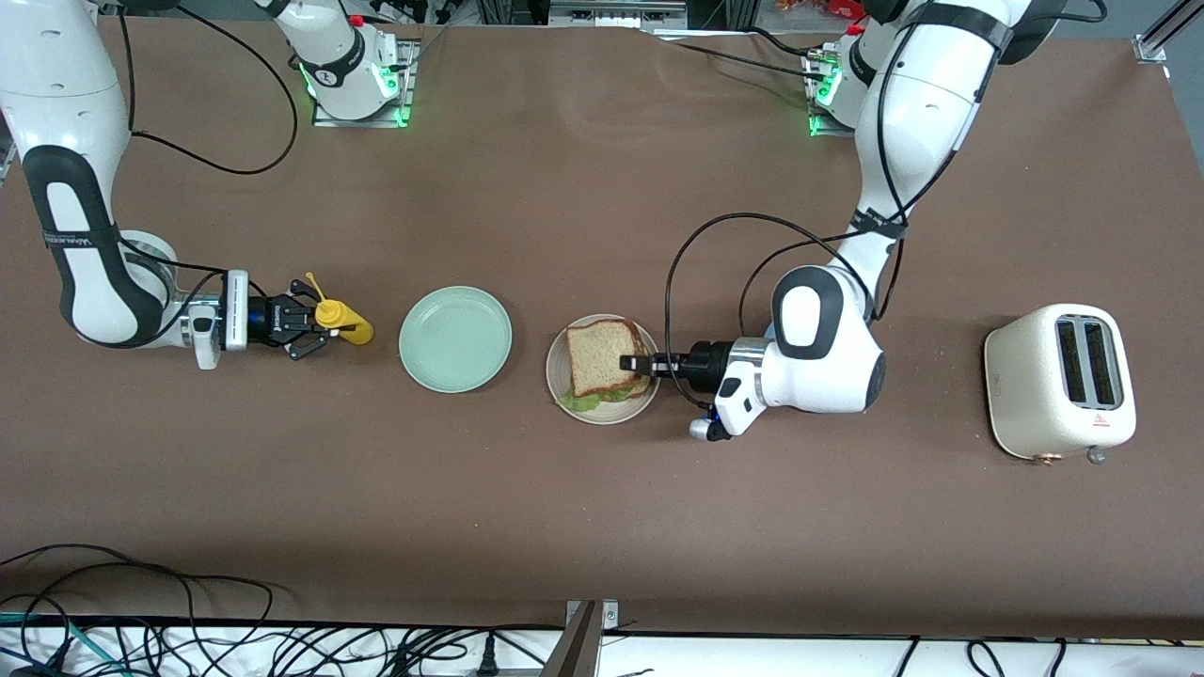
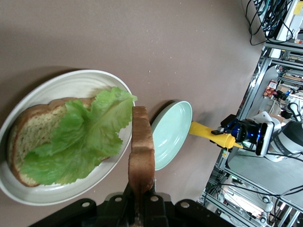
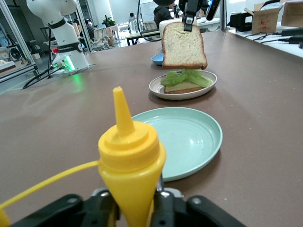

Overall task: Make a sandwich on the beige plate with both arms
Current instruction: 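Lower the toast onto the lettuce with the left gripper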

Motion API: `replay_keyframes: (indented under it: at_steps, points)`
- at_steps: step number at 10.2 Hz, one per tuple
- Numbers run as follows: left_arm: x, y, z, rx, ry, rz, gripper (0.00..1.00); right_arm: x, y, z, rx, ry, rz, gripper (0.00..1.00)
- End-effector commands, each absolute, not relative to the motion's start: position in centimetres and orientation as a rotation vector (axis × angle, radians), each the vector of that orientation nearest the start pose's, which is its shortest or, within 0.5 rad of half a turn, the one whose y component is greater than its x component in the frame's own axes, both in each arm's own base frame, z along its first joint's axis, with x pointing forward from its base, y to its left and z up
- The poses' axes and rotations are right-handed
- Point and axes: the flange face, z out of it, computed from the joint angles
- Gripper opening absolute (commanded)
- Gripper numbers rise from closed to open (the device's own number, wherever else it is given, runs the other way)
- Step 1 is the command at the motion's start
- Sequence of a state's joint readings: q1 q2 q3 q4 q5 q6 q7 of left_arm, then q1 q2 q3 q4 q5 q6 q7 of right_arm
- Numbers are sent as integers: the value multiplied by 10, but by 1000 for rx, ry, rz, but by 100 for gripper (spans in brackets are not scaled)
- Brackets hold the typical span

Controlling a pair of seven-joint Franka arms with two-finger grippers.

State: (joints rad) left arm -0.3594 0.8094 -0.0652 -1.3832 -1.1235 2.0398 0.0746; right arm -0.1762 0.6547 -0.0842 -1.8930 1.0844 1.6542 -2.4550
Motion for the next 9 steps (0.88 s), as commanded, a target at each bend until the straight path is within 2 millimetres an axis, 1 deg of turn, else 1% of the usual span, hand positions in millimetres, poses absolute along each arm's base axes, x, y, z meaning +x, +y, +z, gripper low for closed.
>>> replay_keyframes:
  at_steps: [1, 2, 3, 4, 5, 6, 7, 8, 9]
  points:
    - [655, -353, 238, 2129, 155, -344, 0, 568, -82, 166, -1435, -1473, -922, 100]
    - [654, -355, 234, 2138, 166, -329, 0, 575, -92, 172, -1430, -1525, -918, 100]
    - [653, -357, 227, 2146, 173, -327, 0, 582, -106, 179, -1435, -1589, -886, 100]
    - [652, -358, 217, 2159, 184, -319, 0, 592, -117, 190, -1430, -1670, -846, 100]
    - [652, -356, 211, 2164, 171, -312, 2, 594, -132, 196, -1446, -1720, -804, 100]
    - [654, -353, 210, 2168, 141, -291, 19, 593, -142, 198, -1458, -1735, -792, 100]
    - [657, -346, 209, 2175, 96, -259, 64, 593, -154, 202, -1471, -1761, -765, 100]
    - [660, -338, 208, 2173, 62, -229, 78, 601, -162, 216, -1478, -1807, -739, 100]
    - [664, -327, 205, 2171, 79, -224, 98, 612, -173, 234, -1492, -1875, -707, 100]
